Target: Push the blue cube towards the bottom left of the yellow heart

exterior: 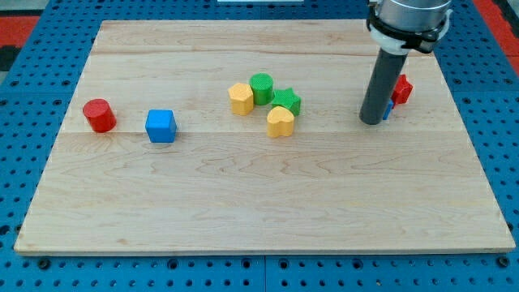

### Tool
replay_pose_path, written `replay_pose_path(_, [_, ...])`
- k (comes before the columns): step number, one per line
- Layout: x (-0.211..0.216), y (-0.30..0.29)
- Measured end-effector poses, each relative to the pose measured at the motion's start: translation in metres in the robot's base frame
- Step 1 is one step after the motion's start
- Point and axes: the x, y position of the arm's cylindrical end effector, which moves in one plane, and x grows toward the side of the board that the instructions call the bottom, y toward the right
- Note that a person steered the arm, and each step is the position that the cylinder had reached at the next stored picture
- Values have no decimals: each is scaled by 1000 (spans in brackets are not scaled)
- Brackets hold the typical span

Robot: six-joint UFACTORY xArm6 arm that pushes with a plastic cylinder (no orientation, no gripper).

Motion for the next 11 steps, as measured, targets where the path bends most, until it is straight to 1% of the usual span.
replay_pose_path(1, [35, -82])
replay_pose_path(2, [80, -184])
replay_pose_path(3, [89, -293])
replay_pose_path(4, [59, -357])
replay_pose_path(5, [25, -358])
replay_pose_path(6, [16, -332])
replay_pose_path(7, [9, -284])
replay_pose_path(8, [-2, -302])
replay_pose_path(9, [-4, -273])
replay_pose_path(11, [11, -243])
